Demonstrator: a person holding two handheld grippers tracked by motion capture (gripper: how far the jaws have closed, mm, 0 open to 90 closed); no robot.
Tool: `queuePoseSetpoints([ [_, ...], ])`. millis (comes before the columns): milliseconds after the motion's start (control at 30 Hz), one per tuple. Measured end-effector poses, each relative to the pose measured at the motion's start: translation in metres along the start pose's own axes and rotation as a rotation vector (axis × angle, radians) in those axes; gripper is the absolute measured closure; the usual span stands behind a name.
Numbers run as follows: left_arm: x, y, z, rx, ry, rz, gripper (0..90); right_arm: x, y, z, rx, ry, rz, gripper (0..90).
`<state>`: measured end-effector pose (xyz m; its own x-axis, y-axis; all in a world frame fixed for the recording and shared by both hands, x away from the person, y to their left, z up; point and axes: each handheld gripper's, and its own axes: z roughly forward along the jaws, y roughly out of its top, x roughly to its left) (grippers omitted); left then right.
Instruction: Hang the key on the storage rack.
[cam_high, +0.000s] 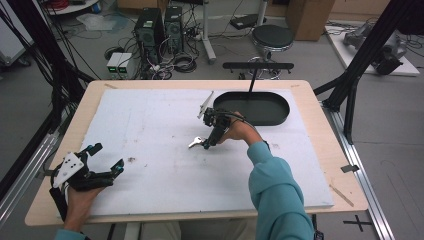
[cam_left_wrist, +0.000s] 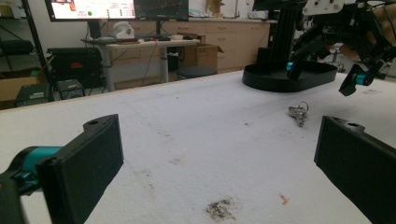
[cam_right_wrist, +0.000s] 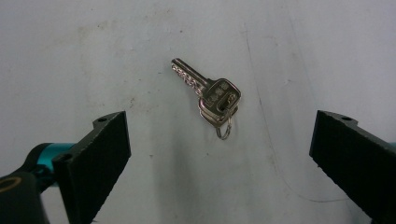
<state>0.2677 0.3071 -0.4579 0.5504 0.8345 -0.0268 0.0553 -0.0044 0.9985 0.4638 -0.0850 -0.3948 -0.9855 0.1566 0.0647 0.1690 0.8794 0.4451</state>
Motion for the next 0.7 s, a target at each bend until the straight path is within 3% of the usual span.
queuePoseSetpoints([
  [700,0.0001,0.0,0.0001,-0.003,-0.003,-0.005,1.7,-0.0084,0.0009,0.0109,0.062,0.048,0.044,44.3],
])
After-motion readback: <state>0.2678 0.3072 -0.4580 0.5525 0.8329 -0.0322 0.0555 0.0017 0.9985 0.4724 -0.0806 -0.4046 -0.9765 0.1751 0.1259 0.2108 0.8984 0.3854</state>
